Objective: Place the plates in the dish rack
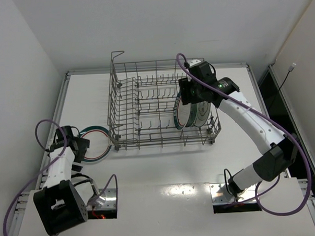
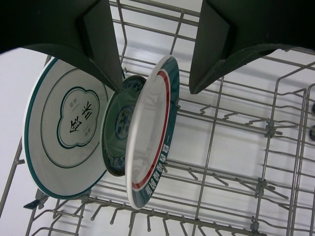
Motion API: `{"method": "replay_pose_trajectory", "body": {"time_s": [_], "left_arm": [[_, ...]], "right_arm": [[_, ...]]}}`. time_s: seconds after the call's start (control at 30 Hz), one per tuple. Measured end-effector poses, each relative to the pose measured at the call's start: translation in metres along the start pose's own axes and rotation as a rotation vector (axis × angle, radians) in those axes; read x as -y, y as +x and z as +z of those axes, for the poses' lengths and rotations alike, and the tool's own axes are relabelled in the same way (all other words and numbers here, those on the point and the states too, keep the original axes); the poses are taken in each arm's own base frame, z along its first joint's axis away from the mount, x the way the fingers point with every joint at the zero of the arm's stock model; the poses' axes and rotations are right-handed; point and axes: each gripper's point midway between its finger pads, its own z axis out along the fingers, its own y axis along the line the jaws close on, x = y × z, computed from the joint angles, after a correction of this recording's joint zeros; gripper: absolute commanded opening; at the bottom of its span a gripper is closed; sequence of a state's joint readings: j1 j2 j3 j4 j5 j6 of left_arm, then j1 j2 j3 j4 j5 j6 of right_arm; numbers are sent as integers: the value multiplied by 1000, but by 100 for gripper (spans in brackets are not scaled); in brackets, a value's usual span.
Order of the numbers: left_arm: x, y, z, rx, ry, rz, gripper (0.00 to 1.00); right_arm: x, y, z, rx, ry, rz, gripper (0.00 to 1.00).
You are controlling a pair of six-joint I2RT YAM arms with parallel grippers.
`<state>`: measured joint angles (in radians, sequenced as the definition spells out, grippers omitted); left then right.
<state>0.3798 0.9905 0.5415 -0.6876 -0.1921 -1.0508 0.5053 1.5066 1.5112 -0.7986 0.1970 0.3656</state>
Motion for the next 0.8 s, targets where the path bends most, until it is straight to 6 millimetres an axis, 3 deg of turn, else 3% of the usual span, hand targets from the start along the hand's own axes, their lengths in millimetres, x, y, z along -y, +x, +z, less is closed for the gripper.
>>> {"method": "replay_pose_trajectory", "body": {"time_s": [0.17,0.27,0.33,0.63,0.8], "left_arm": [[-9,19,13,-73,-36,0,95],[-13,25,20,-91,-29,-21,65],[-17,29,25,-115,-39,-32,56],[-1,24,34,-182,-3,-54,56],[17,24,42,-249,57,-75,36]], "right_arm": [[1,4,-1,-17,4,-3,54],[3,5,-1,-22,8,-5,54],[5,5,-1,-22,11,-2,54],[17,5,1,-30,22,13,54],[23,9,4,-46,23,24,54]]}}
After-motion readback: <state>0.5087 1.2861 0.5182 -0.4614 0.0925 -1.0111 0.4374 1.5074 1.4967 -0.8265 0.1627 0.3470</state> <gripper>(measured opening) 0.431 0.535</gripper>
